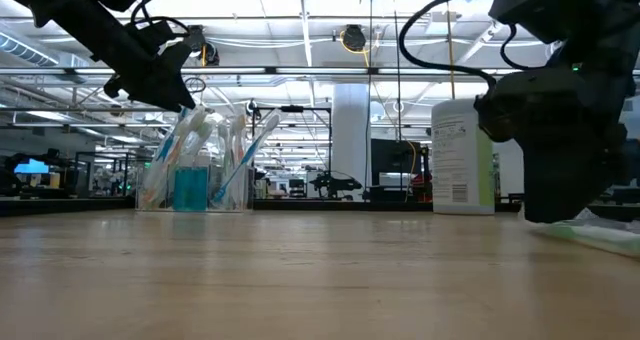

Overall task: Pick & Place toothbrushing station
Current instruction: Put the green toothbrush into the transparent organizer

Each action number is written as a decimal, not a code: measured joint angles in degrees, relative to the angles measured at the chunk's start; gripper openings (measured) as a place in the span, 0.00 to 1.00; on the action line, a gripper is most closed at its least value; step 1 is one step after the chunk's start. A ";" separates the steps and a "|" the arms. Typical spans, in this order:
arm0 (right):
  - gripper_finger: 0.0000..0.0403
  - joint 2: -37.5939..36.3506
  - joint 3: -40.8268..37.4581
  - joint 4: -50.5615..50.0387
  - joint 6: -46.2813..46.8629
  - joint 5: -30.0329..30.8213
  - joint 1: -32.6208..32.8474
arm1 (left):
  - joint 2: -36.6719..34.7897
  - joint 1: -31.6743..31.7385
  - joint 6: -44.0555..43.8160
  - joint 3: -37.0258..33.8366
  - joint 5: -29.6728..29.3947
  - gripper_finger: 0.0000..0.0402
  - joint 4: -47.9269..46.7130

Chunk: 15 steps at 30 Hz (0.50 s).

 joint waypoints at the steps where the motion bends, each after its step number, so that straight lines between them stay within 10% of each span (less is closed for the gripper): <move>1: 0.41 0.00 -0.78 0.95 -1.60 0.01 -0.26 | 0.00 0.00 -0.01 0.00 0.00 0.46 -0.01; 15: 0.02 0.44 -9.62 28.50 -17.88 8.81 -0.80 | 0.00 0.00 -0.14 0.02 0.00 0.46 0.01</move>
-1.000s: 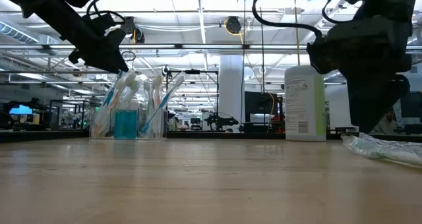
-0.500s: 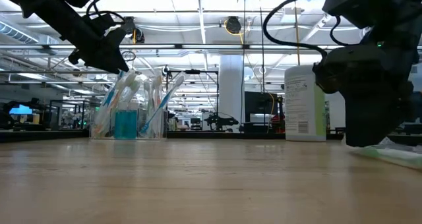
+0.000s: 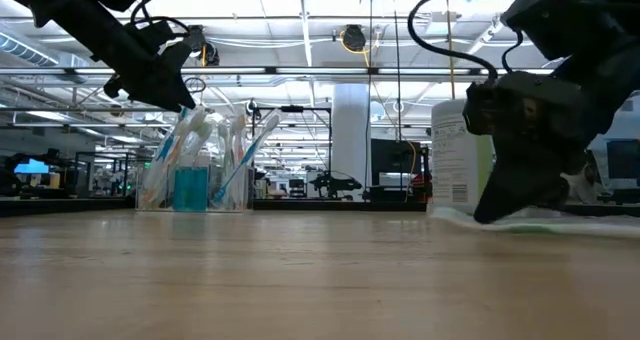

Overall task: Pick & Place toothbrushing station
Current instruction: Put the green toothbrush into the transparent organizer

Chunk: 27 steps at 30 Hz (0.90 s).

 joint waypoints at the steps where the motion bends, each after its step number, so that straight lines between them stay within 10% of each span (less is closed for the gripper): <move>1: 0.02 0.02 -0.06 0.92 -0.92 0.00 -0.02 | 0.00 0.00 0.00 0.00 0.00 0.46 0.00; 15: 0.00 -0.04 2.53 43.90 -40.03 2.94 -10.44 | 0.00 0.00 0.11 0.00 -0.02 0.46 6.05; 27: 0.00 12.46 24.30 47.79 -68.03 4.33 -19.37 | 0.00 -0.33 3.45 0.00 0.35 0.46 8.47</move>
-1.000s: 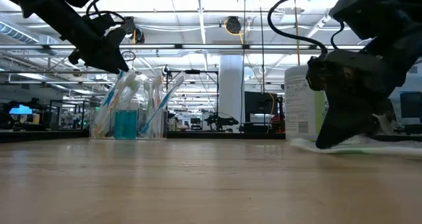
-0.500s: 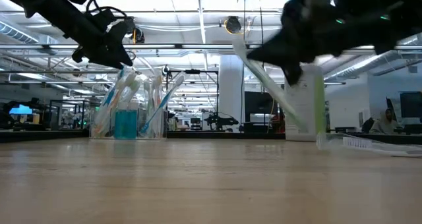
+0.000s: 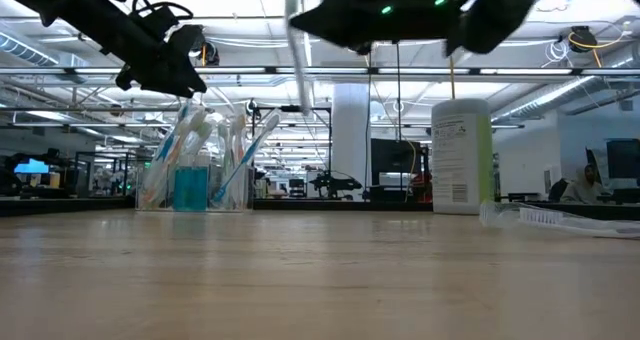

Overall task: Pick & Place toothbrushing station
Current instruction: Put the green toothbrush into the transparent organizer

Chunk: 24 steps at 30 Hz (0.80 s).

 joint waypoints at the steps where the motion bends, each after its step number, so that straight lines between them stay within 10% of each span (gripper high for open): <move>1: 0.00 2.05 1.72 0.29 -0.77 -0.06 -0.84 | 0.00 -0.06 -0.01 0.00 0.07 0.46 -0.03; 16: 0.00 29.95 29.44 8.90 2.09 -7.17 -11.59 | 0.00 -0.74 0.40 0.00 1.62 0.46 -0.03; 24: 0.00 34.08 31.52 2.45 3.31 -5.50 -12.89 | -0.02 -0.81 0.38 0.00 3.04 0.46 -0.53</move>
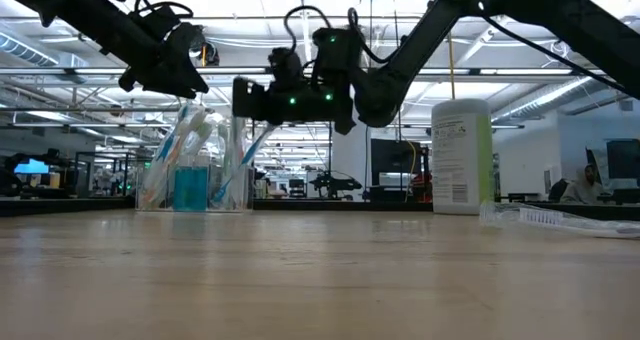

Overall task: Pick & Place toothbrushing station
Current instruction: Put the green toothbrush into the transparent organizer

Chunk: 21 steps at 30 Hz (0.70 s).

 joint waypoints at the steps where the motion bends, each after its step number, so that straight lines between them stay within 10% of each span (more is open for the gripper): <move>1: 0.00 -0.02 -0.08 -1.93 0.14 0.73 0.00 | 0.00 0.00 0.00 0.00 0.00 0.46 -0.03; 21: 0.10 -2.46 -0.23 -18.44 -9.92 14.62 4.26 | 0.02 0.00 0.72 0.00 0.02 0.46 0.07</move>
